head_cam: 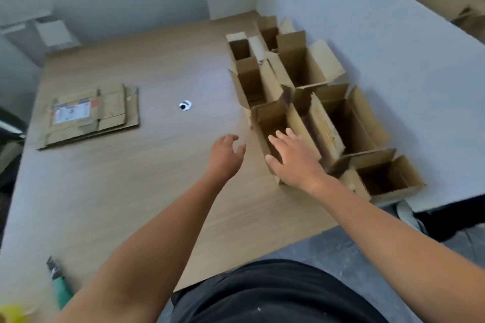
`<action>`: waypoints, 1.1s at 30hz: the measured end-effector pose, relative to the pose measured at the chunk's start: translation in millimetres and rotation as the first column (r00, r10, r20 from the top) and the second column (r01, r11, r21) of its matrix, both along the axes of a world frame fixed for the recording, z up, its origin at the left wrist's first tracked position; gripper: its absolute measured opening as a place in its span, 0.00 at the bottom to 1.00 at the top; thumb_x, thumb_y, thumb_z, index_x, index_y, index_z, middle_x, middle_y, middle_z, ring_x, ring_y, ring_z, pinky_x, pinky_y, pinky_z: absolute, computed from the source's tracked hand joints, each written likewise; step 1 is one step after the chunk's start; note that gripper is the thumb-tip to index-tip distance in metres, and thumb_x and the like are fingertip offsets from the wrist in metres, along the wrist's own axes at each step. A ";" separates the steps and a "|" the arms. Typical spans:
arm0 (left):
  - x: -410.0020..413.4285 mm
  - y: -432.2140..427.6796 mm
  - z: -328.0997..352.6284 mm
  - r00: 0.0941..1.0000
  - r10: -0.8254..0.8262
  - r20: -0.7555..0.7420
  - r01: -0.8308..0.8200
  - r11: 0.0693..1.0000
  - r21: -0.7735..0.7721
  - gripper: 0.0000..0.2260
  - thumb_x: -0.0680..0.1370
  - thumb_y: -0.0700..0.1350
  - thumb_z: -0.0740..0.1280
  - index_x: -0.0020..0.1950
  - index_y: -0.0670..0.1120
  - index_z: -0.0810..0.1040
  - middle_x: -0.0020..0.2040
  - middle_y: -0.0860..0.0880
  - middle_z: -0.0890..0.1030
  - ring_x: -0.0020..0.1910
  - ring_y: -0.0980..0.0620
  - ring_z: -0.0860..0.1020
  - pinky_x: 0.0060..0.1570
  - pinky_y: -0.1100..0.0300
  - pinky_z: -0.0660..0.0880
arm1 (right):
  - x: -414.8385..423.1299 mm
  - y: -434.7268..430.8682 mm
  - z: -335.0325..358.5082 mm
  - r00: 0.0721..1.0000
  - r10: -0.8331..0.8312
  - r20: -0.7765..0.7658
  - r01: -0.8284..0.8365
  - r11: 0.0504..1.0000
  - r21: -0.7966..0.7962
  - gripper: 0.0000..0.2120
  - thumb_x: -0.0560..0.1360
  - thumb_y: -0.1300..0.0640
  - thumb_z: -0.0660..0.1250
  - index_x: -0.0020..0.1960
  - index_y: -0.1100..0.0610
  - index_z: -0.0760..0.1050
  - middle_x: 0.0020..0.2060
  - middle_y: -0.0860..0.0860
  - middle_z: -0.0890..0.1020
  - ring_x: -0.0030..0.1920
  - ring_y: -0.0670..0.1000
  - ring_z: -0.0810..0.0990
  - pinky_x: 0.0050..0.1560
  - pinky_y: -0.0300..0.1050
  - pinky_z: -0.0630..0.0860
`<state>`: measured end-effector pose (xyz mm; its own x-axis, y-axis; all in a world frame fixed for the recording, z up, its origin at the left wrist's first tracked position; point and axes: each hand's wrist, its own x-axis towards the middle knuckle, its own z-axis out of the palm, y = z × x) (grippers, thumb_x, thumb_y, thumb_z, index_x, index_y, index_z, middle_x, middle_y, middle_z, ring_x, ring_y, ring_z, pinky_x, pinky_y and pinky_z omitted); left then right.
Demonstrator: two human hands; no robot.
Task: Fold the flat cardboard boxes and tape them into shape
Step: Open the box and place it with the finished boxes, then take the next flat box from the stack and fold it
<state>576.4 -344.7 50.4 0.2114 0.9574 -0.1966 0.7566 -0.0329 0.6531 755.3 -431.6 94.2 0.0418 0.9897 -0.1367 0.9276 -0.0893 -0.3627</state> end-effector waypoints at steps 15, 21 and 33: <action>-295.0 57.3 59.8 0.876 0.376 -0.301 -0.309 0.918 0.248 0.25 0.82 0.60 0.59 0.76 0.50 0.67 0.82 0.49 0.56 0.82 0.46 0.44 0.78 0.44 0.40 | -272.8 147.2 22.5 0.921 0.387 -0.047 -0.385 0.922 0.033 0.31 0.84 0.40 0.52 0.82 0.55 0.56 0.81 0.54 0.56 0.82 0.54 0.47 0.80 0.55 0.43; -417.2 112.2 30.4 0.846 0.451 -0.285 -0.425 0.893 0.151 0.28 0.81 0.62 0.60 0.77 0.50 0.65 0.81 0.46 0.57 0.81 0.43 0.48 0.79 0.43 0.46 | -372.9 207.4 -0.6 0.921 0.386 -0.055 -0.388 0.921 -0.029 0.31 0.83 0.41 0.55 0.81 0.55 0.56 0.80 0.54 0.59 0.81 0.55 0.50 0.80 0.55 0.47; -564.0 279.2 -65.6 0.851 0.474 -0.226 -0.505 0.857 -0.105 0.39 0.78 0.68 0.62 0.81 0.44 0.59 0.81 0.43 0.57 0.81 0.41 0.52 0.78 0.43 0.54 | -481.8 380.1 -89.5 0.976 0.217 -0.002 -0.213 0.958 -0.190 0.34 0.82 0.38 0.57 0.83 0.49 0.50 0.83 0.53 0.48 0.82 0.55 0.44 0.79 0.54 0.49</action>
<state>12.4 -65.5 -15.2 -0.3315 0.8806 -0.3386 0.7545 0.4629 0.4653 273.5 -51.5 4.7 -0.1647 0.9320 -0.3227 0.9390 0.0480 -0.3406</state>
